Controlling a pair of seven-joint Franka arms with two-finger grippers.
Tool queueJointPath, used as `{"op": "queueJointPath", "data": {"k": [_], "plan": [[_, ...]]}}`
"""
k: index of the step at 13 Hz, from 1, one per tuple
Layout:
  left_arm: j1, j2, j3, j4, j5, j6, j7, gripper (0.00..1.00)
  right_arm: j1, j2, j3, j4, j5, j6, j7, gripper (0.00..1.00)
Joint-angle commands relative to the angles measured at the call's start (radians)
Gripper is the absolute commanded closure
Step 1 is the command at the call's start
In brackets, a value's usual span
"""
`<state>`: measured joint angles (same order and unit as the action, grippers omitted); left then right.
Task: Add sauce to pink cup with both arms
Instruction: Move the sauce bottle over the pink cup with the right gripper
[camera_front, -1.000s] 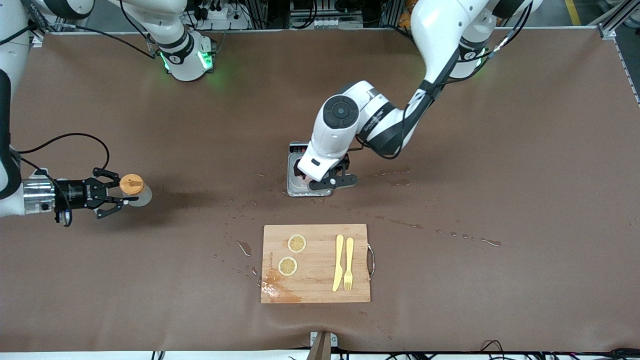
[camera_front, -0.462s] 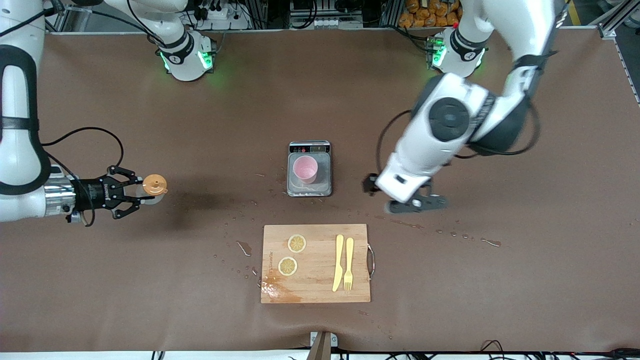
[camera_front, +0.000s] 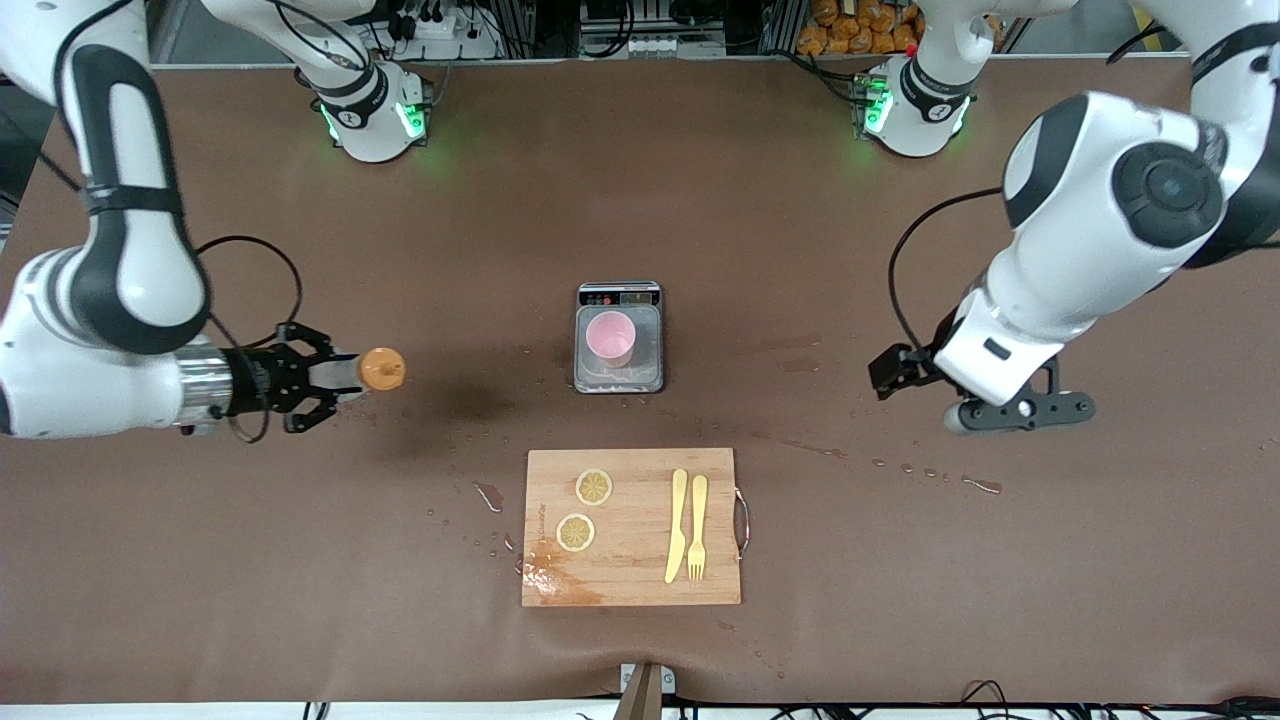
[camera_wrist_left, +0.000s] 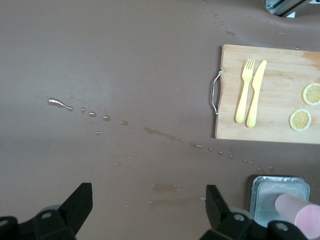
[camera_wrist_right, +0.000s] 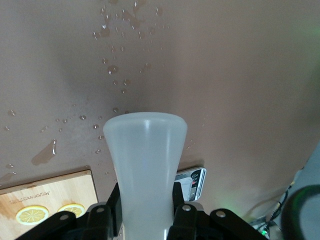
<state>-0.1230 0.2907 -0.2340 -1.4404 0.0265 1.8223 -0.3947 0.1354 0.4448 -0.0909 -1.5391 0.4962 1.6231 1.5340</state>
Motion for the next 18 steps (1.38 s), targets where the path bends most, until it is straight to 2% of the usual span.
{"op": "queueJointPath", "data": {"k": [1,3,6,8,10,13,15,18], "plan": [[0.054,-0.117,-0.011,-0.037,0.006,-0.107,0.068,0.0,0.088,-0.043,-0.009,-0.024,-0.079,0.032,0.136,0.6],[0.071,-0.166,0.004,-0.049,0.007,-0.179,0.147,0.0,0.144,-0.043,-0.009,-0.018,-0.122,0.041,0.227,0.6],[0.033,-0.303,0.139,-0.168,0.009,-0.204,0.322,0.0,0.231,-0.04,-0.007,-0.004,-0.218,0.064,0.381,0.6],[0.013,-0.338,0.188,-0.173,0.009,-0.285,0.369,0.0,0.283,-0.038,-0.007,0.014,-0.275,0.058,0.47,0.6],[-0.038,-0.378,0.241,-0.172,0.018,-0.33,0.373,0.0,0.349,-0.028,-0.004,0.025,-0.371,0.057,0.561,0.6],[-0.021,-0.375,0.232,-0.158,0.006,-0.33,0.41,0.0,0.43,-0.003,-0.004,0.025,-0.468,0.058,0.664,0.6],[-0.024,-0.378,0.222,-0.143,-0.002,-0.33,0.39,0.0,0.47,0.02,-0.006,0.025,-0.49,0.055,0.698,0.6],[-0.023,-0.375,0.223,-0.127,-0.075,-0.324,0.335,0.0,0.532,0.063,-0.006,0.04,-0.573,0.041,0.765,0.6]]}}
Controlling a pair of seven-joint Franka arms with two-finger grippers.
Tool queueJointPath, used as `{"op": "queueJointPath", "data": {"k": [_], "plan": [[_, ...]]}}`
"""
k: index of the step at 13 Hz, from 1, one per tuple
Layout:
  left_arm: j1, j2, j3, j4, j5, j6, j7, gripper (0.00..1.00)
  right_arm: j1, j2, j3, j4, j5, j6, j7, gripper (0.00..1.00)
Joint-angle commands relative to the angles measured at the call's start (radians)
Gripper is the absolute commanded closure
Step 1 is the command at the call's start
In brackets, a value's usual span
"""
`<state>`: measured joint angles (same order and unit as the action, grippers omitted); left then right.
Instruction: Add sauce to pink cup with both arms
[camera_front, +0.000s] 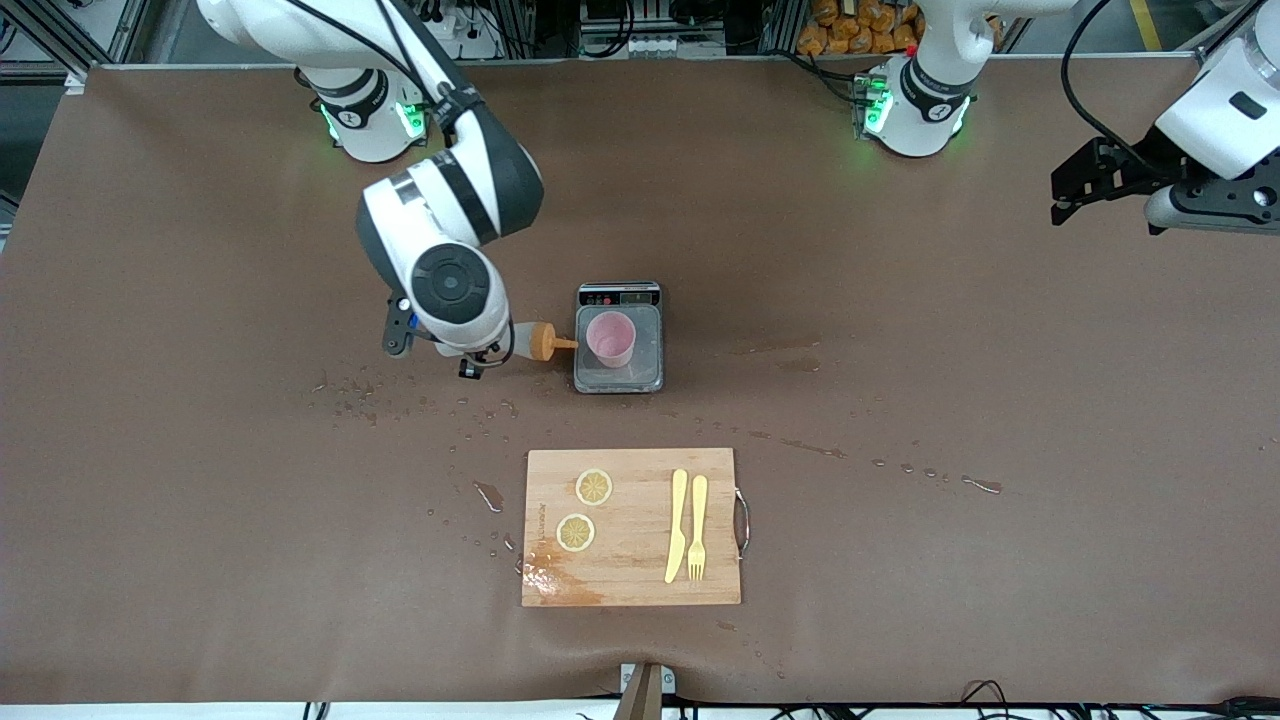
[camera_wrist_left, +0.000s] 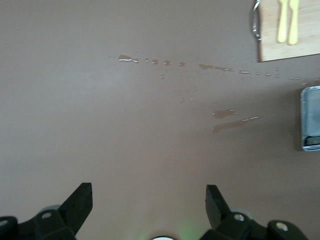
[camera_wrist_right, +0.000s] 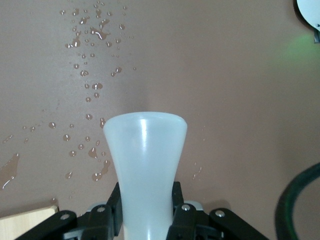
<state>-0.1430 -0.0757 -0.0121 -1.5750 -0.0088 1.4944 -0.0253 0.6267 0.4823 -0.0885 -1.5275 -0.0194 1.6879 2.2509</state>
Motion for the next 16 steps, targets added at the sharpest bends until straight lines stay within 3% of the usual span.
{"op": "queueJointPath", "data": {"k": [1,4,6,10,12,14,16], "plan": [[-0.003,-0.004,0.001,0.013,-0.054,0.006,-0.041,0.0,0.053,0.048,-0.008,0.049,-0.076,-0.045,0.067,0.6],[-0.015,0.011,0.0,0.033,-0.014,0.007,-0.039,0.0,0.086,0.094,-0.008,0.093,-0.123,-0.111,0.085,0.6],[-0.014,0.011,-0.04,0.035,0.003,0.007,-0.039,0.0,0.103,0.105,-0.007,0.099,-0.161,-0.139,0.098,0.61],[0.0,0.022,-0.066,0.033,0.021,0.0,-0.035,0.0,0.128,0.142,-0.008,0.154,-0.179,-0.217,0.105,0.64],[0.035,0.02,-0.062,0.021,0.006,-0.014,-0.035,0.0,0.139,0.142,-0.008,0.162,-0.179,-0.22,0.105,0.77],[0.042,0.022,-0.06,0.018,0.0,-0.014,-0.036,0.0,0.139,0.162,-0.008,0.191,-0.179,-0.238,0.105,0.8],[0.059,0.022,-0.062,0.012,-0.002,-0.017,-0.036,0.0,0.139,0.162,-0.008,0.19,-0.183,-0.238,0.104,0.91]]}}
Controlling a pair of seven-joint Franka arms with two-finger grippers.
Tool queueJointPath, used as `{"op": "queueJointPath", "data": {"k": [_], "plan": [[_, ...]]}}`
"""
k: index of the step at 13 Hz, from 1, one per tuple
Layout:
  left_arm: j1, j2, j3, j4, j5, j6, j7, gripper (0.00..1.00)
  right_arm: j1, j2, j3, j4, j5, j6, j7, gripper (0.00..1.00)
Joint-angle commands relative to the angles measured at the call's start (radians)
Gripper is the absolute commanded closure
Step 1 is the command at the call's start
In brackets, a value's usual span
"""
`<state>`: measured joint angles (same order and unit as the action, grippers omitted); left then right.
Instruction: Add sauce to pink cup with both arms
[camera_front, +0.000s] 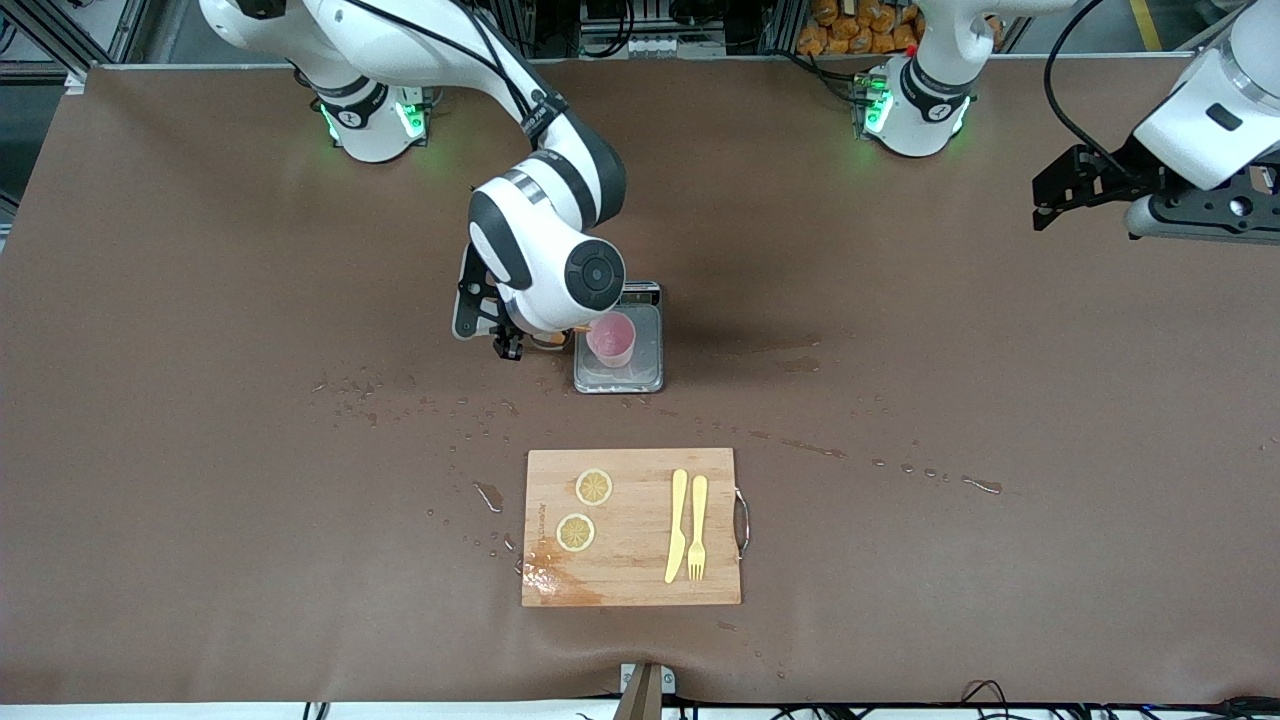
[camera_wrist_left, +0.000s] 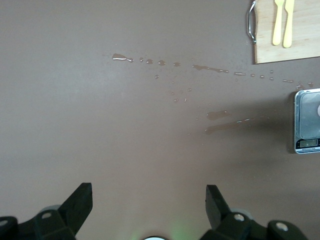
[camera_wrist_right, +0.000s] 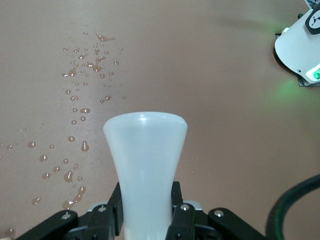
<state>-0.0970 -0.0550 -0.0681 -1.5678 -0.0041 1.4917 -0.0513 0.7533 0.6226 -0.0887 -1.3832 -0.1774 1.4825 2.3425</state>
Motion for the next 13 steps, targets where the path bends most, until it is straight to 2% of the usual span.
{"op": "queueJointPath", "data": {"k": [1,10,13], "plan": [[0.011,0.001,-0.006,0.005,-0.007,-0.014,-0.012,0.0,0.012,0.022,-0.008,0.046,-0.025,-0.036,0.011,1.0],[0.01,0.006,-0.007,0.005,-0.005,-0.014,-0.015,0.0,-0.006,0.008,-0.006,0.05,-0.011,-0.048,-0.048,1.0],[0.01,0.007,-0.007,0.005,-0.005,-0.014,-0.015,0.0,-0.07,-0.035,-0.006,0.044,0.073,-0.031,-0.095,1.0]]}}
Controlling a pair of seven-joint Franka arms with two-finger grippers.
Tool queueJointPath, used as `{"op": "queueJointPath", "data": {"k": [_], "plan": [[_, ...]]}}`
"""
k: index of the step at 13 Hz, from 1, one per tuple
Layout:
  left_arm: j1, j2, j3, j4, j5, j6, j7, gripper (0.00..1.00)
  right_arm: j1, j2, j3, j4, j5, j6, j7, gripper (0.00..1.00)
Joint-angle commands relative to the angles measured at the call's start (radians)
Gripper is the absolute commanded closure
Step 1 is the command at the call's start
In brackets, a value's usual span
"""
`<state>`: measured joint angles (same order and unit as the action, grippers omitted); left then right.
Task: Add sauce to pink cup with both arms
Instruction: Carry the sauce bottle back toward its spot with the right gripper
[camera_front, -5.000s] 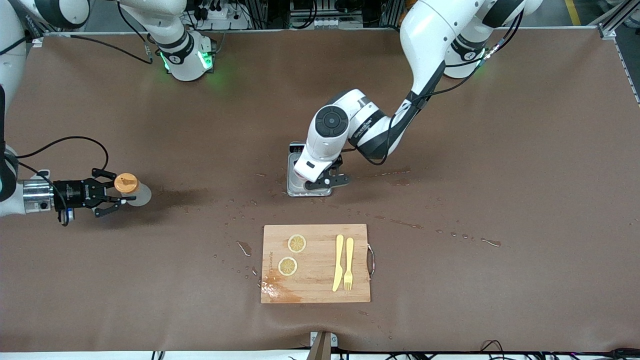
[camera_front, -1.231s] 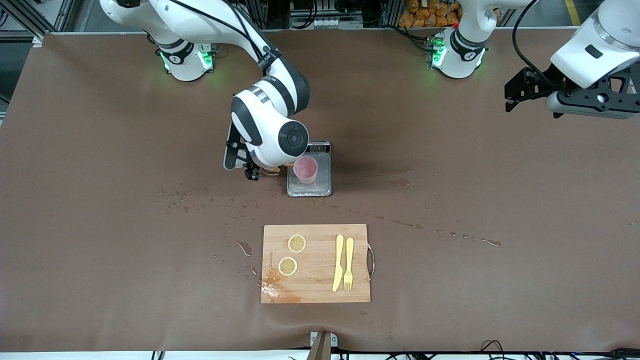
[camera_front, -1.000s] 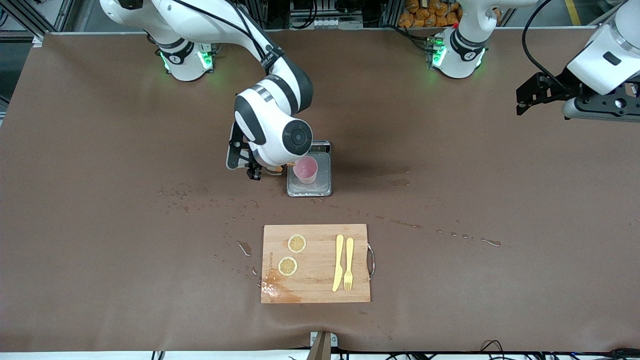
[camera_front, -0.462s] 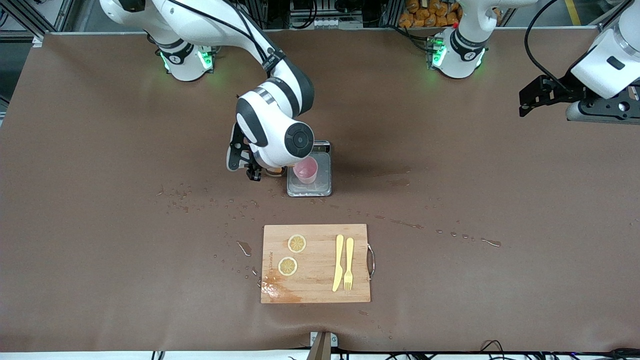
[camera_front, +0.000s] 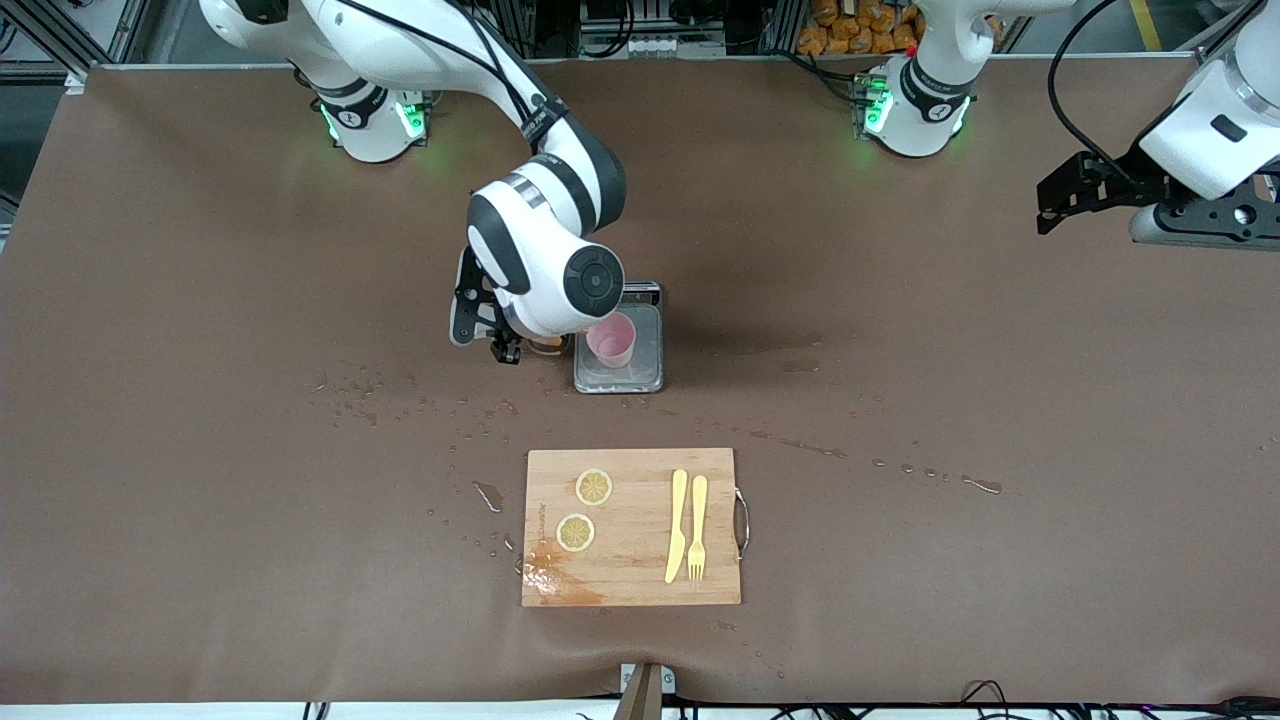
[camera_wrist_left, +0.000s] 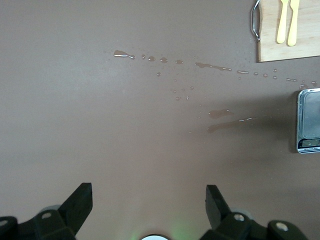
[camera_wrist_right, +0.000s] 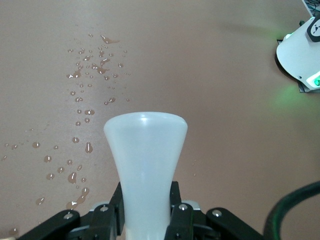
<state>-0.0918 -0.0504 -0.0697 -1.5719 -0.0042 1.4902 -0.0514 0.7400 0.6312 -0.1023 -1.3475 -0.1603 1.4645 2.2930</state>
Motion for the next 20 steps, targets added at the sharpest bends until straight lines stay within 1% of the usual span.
{"op": "queueJointPath", "data": {"k": [1,5,7,9,11,13,14,16,18,20], "plan": [[0.004,0.003,-0.005,0.009,-0.005,-0.013,-0.015,0.0,-0.076,-0.065,0.007,0.007,0.092,-0.003,-0.073,1.0],[0.001,0.014,-0.005,0.016,-0.005,-0.011,-0.013,0.0,-0.169,-0.129,0.007,-0.024,0.211,0.028,-0.159,1.0],[0.001,0.014,-0.005,0.016,-0.007,-0.011,-0.013,0.0,-0.221,-0.2,0.007,-0.108,0.278,0.092,-0.211,1.0],[0.003,0.014,-0.007,0.016,-0.005,-0.011,-0.013,0.0,-0.289,-0.254,0.007,-0.178,0.361,0.128,-0.303,1.0],[0.003,0.014,-0.007,0.016,-0.005,-0.011,-0.013,0.0,-0.378,-0.307,0.006,-0.241,0.468,0.146,-0.412,1.0],[0.004,0.014,-0.007,0.016,-0.007,-0.01,-0.013,0.0,-0.453,-0.346,0.006,-0.3,0.537,0.145,-0.538,1.0],[-0.002,0.015,-0.007,0.016,-0.005,-0.008,-0.013,0.0,-0.499,-0.355,0.006,-0.317,0.565,0.139,-0.59,1.0],[-0.003,0.015,-0.009,0.018,-0.005,-0.005,-0.015,0.0,-0.589,-0.366,0.006,-0.35,0.657,0.114,-0.706,1.0],[-0.002,0.017,-0.009,0.018,-0.005,-0.002,-0.013,0.0,-0.681,-0.364,0.006,-0.393,0.718,0.085,-0.86,1.0],[-0.002,0.017,-0.009,0.018,-0.005,-0.004,-0.013,0.0,-0.775,-0.346,0.004,-0.403,0.761,0.045,-1.001,1.0]]}}
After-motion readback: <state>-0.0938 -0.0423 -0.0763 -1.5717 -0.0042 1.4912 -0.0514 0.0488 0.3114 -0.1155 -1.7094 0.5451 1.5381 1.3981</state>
